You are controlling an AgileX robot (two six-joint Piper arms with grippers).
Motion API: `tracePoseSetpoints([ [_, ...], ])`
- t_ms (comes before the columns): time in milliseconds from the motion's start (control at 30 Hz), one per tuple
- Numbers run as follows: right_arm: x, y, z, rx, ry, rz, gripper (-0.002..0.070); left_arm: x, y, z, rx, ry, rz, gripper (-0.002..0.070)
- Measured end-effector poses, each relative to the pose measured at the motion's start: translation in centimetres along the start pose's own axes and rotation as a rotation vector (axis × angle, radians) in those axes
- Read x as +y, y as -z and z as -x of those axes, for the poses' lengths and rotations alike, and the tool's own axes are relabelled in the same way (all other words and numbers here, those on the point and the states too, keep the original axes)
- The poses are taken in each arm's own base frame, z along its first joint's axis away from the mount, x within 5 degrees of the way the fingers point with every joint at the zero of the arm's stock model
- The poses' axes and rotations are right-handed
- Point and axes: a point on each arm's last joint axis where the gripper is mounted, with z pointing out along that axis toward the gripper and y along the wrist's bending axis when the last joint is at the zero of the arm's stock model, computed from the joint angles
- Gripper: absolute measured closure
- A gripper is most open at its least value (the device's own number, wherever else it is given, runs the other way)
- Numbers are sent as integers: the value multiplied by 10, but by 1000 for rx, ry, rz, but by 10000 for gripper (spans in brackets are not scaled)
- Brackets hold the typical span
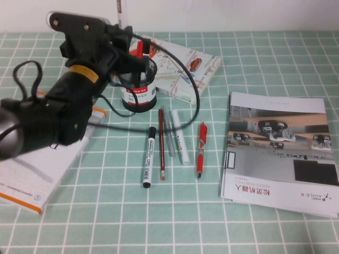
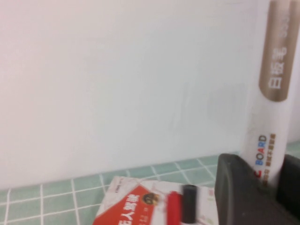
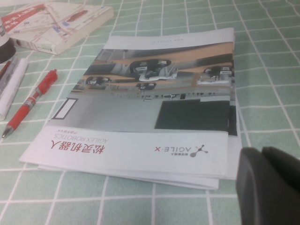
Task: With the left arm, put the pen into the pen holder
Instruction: Place the pen onto the pen holder
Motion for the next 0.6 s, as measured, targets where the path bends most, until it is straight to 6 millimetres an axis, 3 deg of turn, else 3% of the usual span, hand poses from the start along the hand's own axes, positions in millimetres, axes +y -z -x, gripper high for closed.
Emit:
tracePoseSetpoints([
  [333,0,0,0,0,0,0,696,28,-60,-35,90,82,70,560],
  [600,0,0,0,0,0,0,696,26,-76,-56,133,107,47,560],
])
